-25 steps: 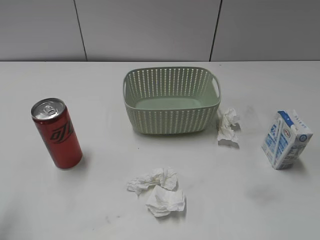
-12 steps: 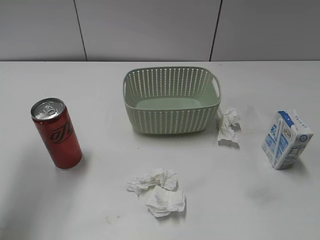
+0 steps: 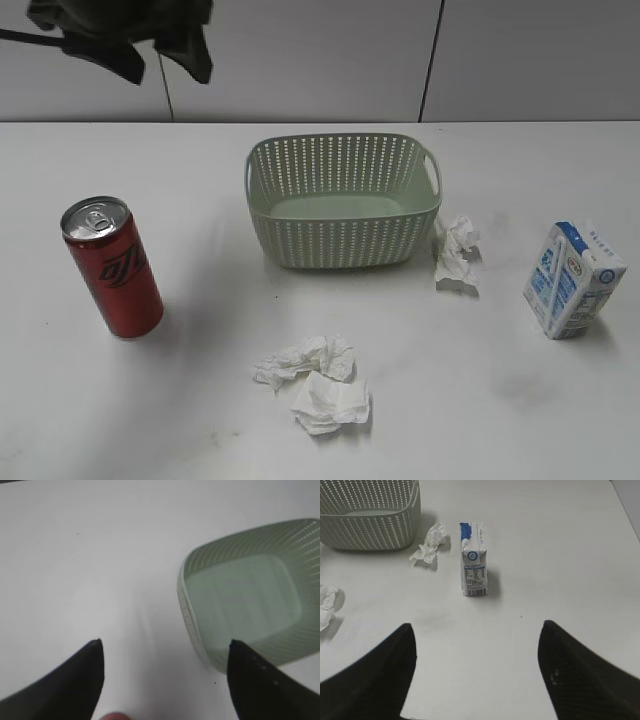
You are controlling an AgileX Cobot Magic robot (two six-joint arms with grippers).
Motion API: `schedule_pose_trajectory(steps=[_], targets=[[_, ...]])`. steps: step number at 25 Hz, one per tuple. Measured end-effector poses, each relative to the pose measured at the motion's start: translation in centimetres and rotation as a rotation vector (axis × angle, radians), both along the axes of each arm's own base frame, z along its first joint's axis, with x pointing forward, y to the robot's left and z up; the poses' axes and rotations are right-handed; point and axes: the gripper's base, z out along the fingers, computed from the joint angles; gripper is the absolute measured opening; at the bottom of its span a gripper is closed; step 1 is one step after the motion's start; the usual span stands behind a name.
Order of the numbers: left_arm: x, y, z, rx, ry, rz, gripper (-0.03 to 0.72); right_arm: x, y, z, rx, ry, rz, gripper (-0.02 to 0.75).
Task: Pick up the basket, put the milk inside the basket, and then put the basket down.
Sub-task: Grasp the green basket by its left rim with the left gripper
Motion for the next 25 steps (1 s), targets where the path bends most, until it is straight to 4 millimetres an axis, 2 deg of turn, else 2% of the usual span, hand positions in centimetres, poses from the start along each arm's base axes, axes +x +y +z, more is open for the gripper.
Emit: schedule_pose_trajectory(steps=[5,11,20,23,25], targets=[[2.3,-3.2,-4.5,0.043,0.12,0.086,0.582,0.0,0.0,0.0,0.0,0.0,0.0,0.573],[3.1,-6.2,-9.4,0.041,0.232,0.078,0.582,0.0,0.0,0.0,0.001,0.0,0.0,0.573],[4.3,-7.1,-14.7,0.058,0.289,0.107,0.582,0.0,0.0,0.0,0.002,0.0,-0.001,0.573],[4.6,-7.3,-15.6,0.055,0.29,0.112,0.572,0.0,0.0,0.0,0.003,0.0,-0.001,0.573],[4.7,-7.3,-15.9,0.053,0.287,0.113,0.533,0.0,0.0,0.0,0.003,0.0,-0.001,0.573]])
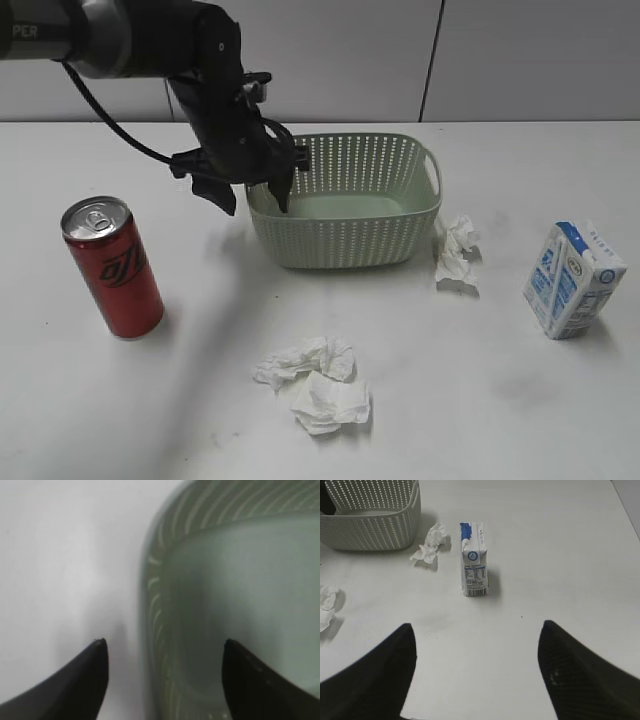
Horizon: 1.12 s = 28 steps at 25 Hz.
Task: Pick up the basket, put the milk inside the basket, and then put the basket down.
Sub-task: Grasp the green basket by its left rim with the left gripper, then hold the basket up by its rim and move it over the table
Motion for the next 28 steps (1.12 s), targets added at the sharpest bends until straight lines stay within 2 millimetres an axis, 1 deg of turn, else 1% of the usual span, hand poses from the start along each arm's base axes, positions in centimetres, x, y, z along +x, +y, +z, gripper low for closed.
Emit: schedule_pose_trajectory(steps=[3,8,10,11,12,15,18,21,22,26,28], targets=[[0.1,-0.1,-0.5,0.0,0.002,0.002,0.425,0.0,0.0,0.0,0.0,0.0,0.0,0.573],[0.2,-0.1,-0.5,-0.005,-0.004,0.005,0.18,0.0,0.0,0.0,0.0,0.0,0.0,0.573],[0.2,-0.1,-0.5,-0.006,-0.002,0.007,0.093,0.0,0.0,0.0,0.001,0.0,-0.001,0.573],[0.1,-0.1,-0.5,-0.011,0.001,0.01,0.054,0.0,0.0,0.0,0.004,0.001,-0.002,0.573],[0.1,-0.2,-0.5,-0.017,0.004,0.013,0.03,0.0,0.0,0.0,0.008,0.001,-0.004,0.573],[0.0,-0.3,-0.4,-0.027,0.018,0.017,0.011,0.0,0.0,0.0,0.018,0.003,-0.009,0.573],[-0.1,-0.2,0.7,-0.038,0.003,0.016,0.008,0.0,0.0,0.0,0.018,0.003,-0.009,0.573],[-0.3,0.2,3.3,-0.067,-0.031,0.041,0.008,0.0,0.0,0.0,0.018,0.004,-0.009,0.573],[-0.4,0.5,4.4,-0.083,-0.042,0.065,0.007,0.0,0.0,0.0,0.018,0.004,-0.009,0.573],[-1.0,2.3,8.7,-0.098,-0.067,0.116,0.007,0.0,0.0,0.0,0.018,0.004,-0.009,0.573],[-1.6,3.0,10.2,-0.076,-0.079,0.113,0.007,0.0,0.0,0.0,0.018,0.004,-0.009,0.573]])
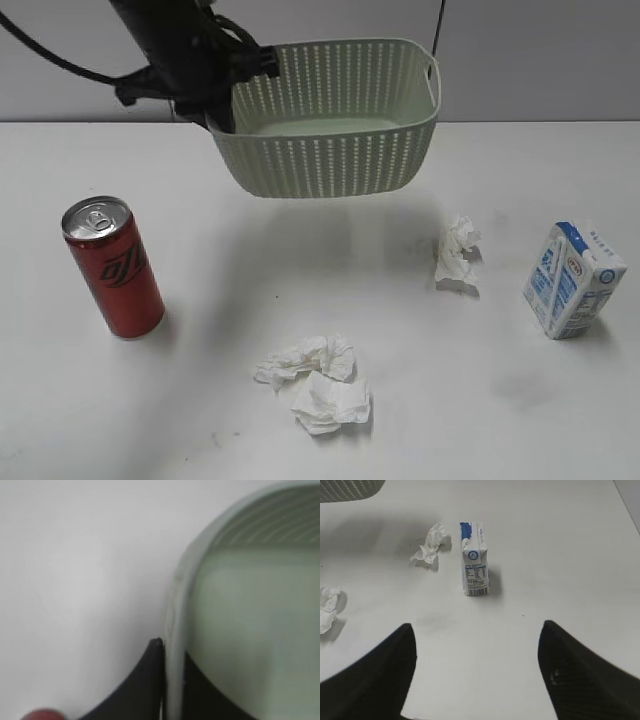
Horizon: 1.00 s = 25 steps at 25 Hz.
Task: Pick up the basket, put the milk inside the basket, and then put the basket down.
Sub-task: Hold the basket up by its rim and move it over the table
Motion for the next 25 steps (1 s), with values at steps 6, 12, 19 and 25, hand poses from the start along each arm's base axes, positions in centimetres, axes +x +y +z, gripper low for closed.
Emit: schedule_pose_trajectory(steps=[6,12,19,25], targets=[[-2.8,-0.1,4.5,-0.021,-0.031,-0.02,0.007,0.0,0.0,0.0,0.0,0.0,0.0,0.573],[-6.0,-0.1,7.2,-0.032,0.054,0.041,0.007,0.0,0.0,0.0,0.0,0.001,0.0,0.573],[-9.4,-0.5,6.6,-0.007,0.112,0.026,0.007,0.0,0.0,0.0,0.0,0.0,0.0,0.573],[-13.5,-1.3,2.5,0.054,0.217,0.001,0.007,0.0,0.0,0.0,0.0,0.0,0.0,0.573]])
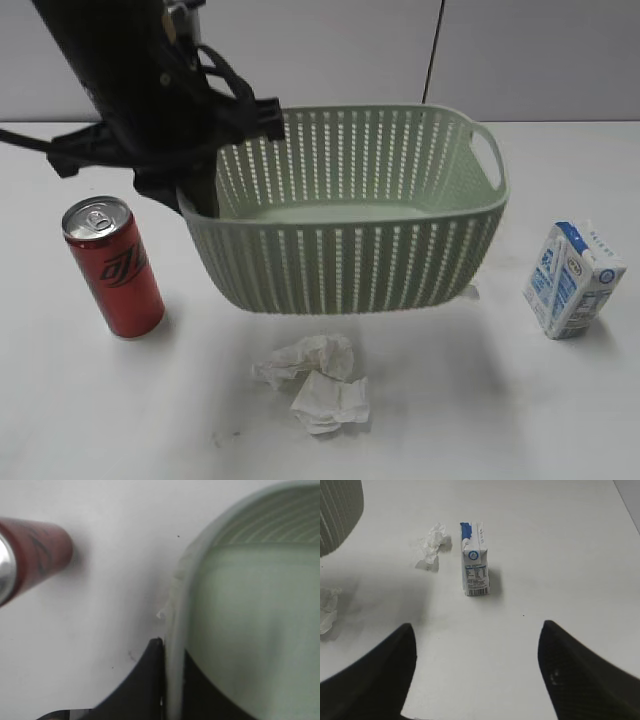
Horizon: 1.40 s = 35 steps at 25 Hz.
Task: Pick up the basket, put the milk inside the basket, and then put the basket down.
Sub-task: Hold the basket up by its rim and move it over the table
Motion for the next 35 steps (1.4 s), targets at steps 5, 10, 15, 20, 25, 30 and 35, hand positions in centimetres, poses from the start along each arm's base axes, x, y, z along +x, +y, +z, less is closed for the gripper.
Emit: schedule_pose_trajectory(steps=[5,10,15,20,25,30,35], targets=[[-2.4,-1.3,-2.6,-0.029,-0.006,-0.023,0.007,0.0,0.0,0.0,0.0,0.0,0.0,0.573],[-2.9,-1.1,-5.2,-0.03,-0.012,-0.005,0.007,0.0,0.0,0.0,0.0,0.0,0.0,0.573],[-3.2,-0.5,-7.2,-0.016,-0.028,-0.001,0.007,0.6,0.1,0.8,-0.003,0.031,0.0,0.573],[-3.0,-0.3,-8.4,0.03,-0.032,-0.021,0.007,4.3,0.4,2.5,-0.019,0.203,0.0,0.573],[-2.8,-0.4,-8.5,0.023,-0.049,-0.022,0.007,9.9,1.0,3.6,-0.047,0.369,0.007,0.573],[-2.8,-0.5,-8.5,0.016,-0.056,-0.021,0.007,16.7,1.8,3.5,-0.073,0.495,0.035,0.573],[-2.8,-0.5,-8.5,0.016,-0.057,-0.021,0.007,23.3,3.4,1.6,-0.012,0.648,0.109,0.573]])
